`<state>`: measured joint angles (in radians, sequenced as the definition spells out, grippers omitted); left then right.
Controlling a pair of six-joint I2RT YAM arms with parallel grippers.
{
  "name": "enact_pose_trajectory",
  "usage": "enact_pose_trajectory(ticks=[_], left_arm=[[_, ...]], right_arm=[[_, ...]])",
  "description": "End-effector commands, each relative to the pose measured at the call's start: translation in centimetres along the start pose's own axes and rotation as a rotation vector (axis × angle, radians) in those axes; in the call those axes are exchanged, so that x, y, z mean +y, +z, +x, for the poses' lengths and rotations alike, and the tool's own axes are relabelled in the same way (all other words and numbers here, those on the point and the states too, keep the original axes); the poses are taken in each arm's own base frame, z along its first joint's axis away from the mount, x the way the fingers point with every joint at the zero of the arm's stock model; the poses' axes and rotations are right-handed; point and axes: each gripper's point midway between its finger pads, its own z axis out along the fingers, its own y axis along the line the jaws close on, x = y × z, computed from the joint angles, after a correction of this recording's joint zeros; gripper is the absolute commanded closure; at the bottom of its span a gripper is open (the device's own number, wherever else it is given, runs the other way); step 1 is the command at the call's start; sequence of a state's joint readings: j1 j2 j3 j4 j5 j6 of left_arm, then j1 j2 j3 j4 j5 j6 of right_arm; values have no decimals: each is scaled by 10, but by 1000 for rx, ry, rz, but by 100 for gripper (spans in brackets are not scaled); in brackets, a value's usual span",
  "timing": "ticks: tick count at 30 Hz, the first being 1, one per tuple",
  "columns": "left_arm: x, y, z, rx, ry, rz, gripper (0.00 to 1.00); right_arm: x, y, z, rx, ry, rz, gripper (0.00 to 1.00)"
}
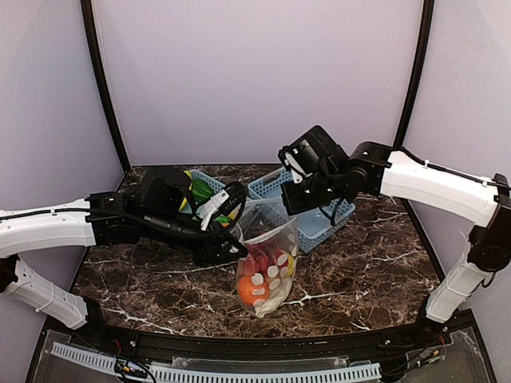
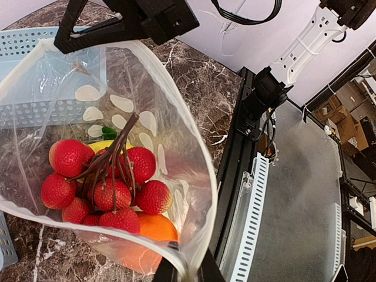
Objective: Place the food in the zip-top bag and seal the zipper
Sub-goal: Pass from the left arm to the right
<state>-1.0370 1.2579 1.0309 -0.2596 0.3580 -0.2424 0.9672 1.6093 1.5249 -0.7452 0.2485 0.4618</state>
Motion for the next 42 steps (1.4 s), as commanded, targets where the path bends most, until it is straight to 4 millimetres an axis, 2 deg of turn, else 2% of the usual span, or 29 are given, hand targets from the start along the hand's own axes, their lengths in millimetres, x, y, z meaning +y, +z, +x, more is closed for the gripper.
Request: enact_pose_trajectory(ticks=[1, 4, 8, 13, 15, 20, 22, 23, 24, 25, 29, 35, 42], left_arm=[[-11, -11, -6, -34, 15, 33, 99], [-16, -17, -11, -50, 17, 47, 99], [-19, -22, -12, -57, 13, 56, 99], [-21, -11, 0, -3, -24, 97, 99], [-21, -8, 3, 11, -31, 101, 96], [-20, -14, -10, -30, -13, 75, 70], [-20, -20, -17, -56, -5, 56, 55], [-15, -24, -22, -78, -4, 14, 42], [-14, -31, -28, -92, -5, -10, 36], [-6, -35, -33, -111, -6, -62, 26], [8, -59, -49, -182, -21, -188, 8], [33, -79, -61, -222, -114, -246, 3], [88, -99, -77, -321, -245, -331, 2]], right_arm=[[-17, -13, -27, -83, 73, 60, 99], [-28, -18, -35, -118, 113, 97, 100], [-33, -18, -35, -124, 139, 108, 100], [-35, -13, -27, -117, 158, 113, 100], [-36, -12, -23, -118, 168, 107, 100], [-29, -14, -20, -117, 185, 46, 100], [-24, -15, -20, -118, 188, 17, 100], [-22, -16, -19, -117, 189, 1, 100], [-20, -17, -19, -120, 189, -12, 100], [-19, -17, -19, -123, 190, -23, 100], [-13, -21, -20, -138, 188, -72, 100], [-6, -25, -21, -153, 177, -120, 100], [-3, -34, -23, -180, 173, -160, 100]])
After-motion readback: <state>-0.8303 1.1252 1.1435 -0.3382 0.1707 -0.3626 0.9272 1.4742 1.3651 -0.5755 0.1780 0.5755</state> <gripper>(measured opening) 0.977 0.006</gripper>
